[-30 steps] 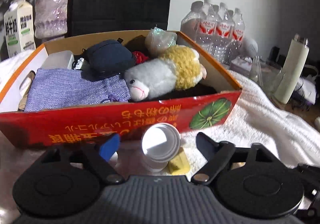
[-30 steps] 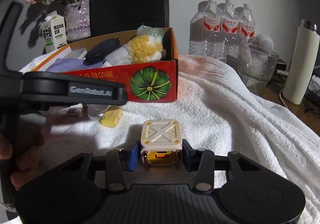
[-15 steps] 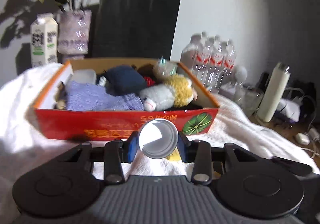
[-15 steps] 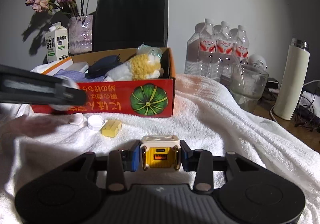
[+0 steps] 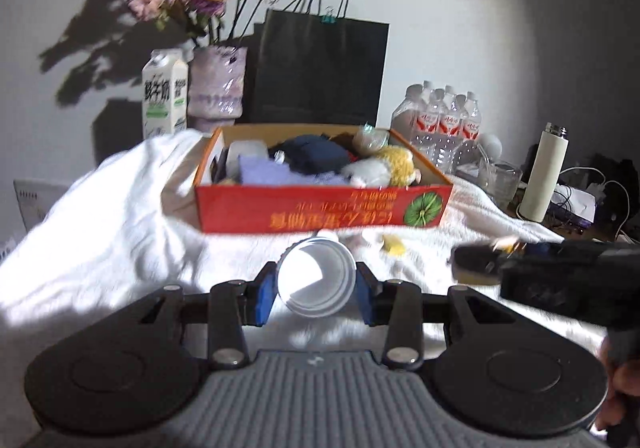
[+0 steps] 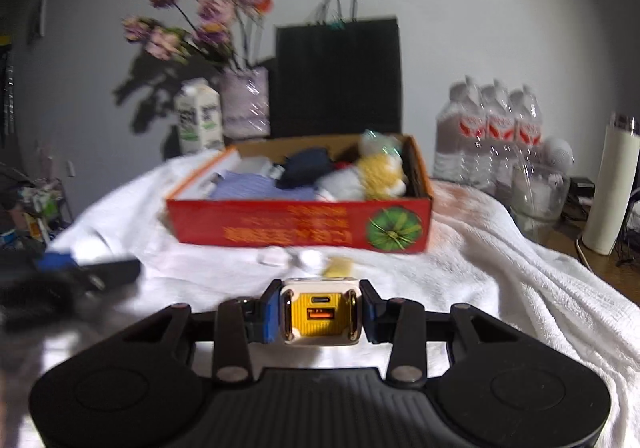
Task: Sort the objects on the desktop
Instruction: 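Carry the bottle cap and charger cube into the box and open both tools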
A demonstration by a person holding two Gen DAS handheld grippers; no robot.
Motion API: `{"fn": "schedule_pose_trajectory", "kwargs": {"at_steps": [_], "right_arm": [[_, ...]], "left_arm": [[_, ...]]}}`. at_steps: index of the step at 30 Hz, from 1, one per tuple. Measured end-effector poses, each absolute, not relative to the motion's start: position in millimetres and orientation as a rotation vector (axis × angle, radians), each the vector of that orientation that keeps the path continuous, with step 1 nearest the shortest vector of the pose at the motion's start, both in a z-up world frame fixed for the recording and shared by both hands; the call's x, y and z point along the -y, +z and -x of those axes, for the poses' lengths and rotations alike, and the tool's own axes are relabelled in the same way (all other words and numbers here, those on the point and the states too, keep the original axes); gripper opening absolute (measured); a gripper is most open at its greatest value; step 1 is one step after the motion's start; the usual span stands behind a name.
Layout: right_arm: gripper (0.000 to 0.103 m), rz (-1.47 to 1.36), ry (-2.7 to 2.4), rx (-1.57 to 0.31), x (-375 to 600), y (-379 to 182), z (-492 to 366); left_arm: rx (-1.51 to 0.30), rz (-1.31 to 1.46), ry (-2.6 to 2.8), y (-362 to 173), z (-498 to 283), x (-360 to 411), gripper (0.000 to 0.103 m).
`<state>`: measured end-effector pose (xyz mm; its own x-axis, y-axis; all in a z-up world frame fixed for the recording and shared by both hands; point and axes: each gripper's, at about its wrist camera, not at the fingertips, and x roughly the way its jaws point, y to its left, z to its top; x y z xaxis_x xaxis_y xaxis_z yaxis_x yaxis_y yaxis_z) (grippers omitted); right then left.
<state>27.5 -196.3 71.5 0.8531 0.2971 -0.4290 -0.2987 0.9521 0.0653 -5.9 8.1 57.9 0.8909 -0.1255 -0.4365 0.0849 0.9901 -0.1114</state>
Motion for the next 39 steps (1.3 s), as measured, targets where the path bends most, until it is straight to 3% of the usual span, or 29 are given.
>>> {"fn": "schedule_pose_trajectory", "kwargs": {"at_steps": [8, 20, 39], "right_arm": [[0.038, 0.029, 0.292, -0.345, 175.1, 84.2, 46.5], [0.038, 0.047, 0.245, -0.344, 167.6, 60.8, 100.0], [0.038, -0.026, 0.266, -0.393, 178.3, 45.4, 85.9]], "left_arm": [[-0.436, 0.091, -0.101, 52.6, 55.9, -17.4, 0.041], [-0.348, 0.025, -0.126, 57.2, 112.5, 5.3, 0.041], [-0.419, 0.029, -0.128, 43.2, 86.1, 3.4, 0.041]]}}
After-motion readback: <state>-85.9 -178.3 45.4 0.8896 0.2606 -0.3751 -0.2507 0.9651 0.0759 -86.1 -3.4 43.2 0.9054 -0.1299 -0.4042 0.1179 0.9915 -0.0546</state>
